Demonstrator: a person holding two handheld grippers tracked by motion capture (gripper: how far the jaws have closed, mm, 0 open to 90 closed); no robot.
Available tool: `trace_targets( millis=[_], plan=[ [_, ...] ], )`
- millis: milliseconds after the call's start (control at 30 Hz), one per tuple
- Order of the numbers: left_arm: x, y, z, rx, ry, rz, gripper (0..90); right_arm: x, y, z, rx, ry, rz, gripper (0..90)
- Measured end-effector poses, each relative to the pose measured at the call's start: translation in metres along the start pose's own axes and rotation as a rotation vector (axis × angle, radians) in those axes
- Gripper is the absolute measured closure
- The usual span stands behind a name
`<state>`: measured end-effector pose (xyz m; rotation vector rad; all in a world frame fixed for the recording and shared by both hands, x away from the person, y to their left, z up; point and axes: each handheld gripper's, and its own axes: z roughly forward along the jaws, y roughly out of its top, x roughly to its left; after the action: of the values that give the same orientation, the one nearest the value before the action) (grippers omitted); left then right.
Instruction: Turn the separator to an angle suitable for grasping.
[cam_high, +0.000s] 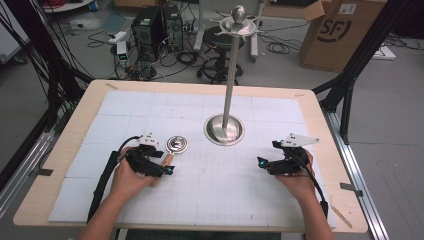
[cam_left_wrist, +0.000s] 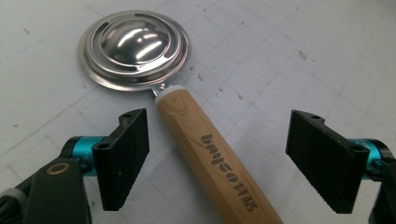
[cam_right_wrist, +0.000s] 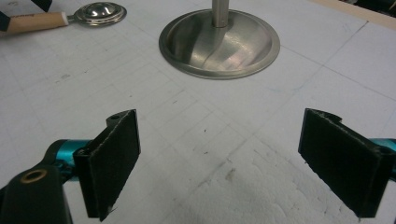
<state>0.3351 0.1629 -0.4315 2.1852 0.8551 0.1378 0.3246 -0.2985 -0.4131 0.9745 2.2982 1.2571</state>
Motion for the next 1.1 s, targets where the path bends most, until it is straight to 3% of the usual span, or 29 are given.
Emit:
trace_targets(
  millis=[233,500,767,967,1100],
  plan=[
    [-0.0010,-0.0009,0.0031,0.050,0.028,0.010,34.4,-0.0008,-0.0007,0.0005,0.003,-0.003,0.002,11.3],
    [-0.0030,0.0005,-0.0019,0.050,0.027,0.028,55.1,-0.0011,-0.0007,0.0000,0.002,-0.002,0.003,11.3],
    [-0.0003,-0.0002,-0.0036,0.096,0.046,0.063,65.2,-0.0009,-0.0008,0.0014,0.004,-0.001,-0.005,11.3],
    [-0.0002,0.0007,-0.0032,0.105,0.044,0.078,67.2,-0.0006,-0.0006,0.0009,0.005,-0.002,-0.003,11.3],
    [-0.0034,0.0015,0.0005,0.100,0.043,0.102,58.8,-0.0008,-0.0008,0.0016,0.007,-0.001,-0.006,11.3]
  ],
)
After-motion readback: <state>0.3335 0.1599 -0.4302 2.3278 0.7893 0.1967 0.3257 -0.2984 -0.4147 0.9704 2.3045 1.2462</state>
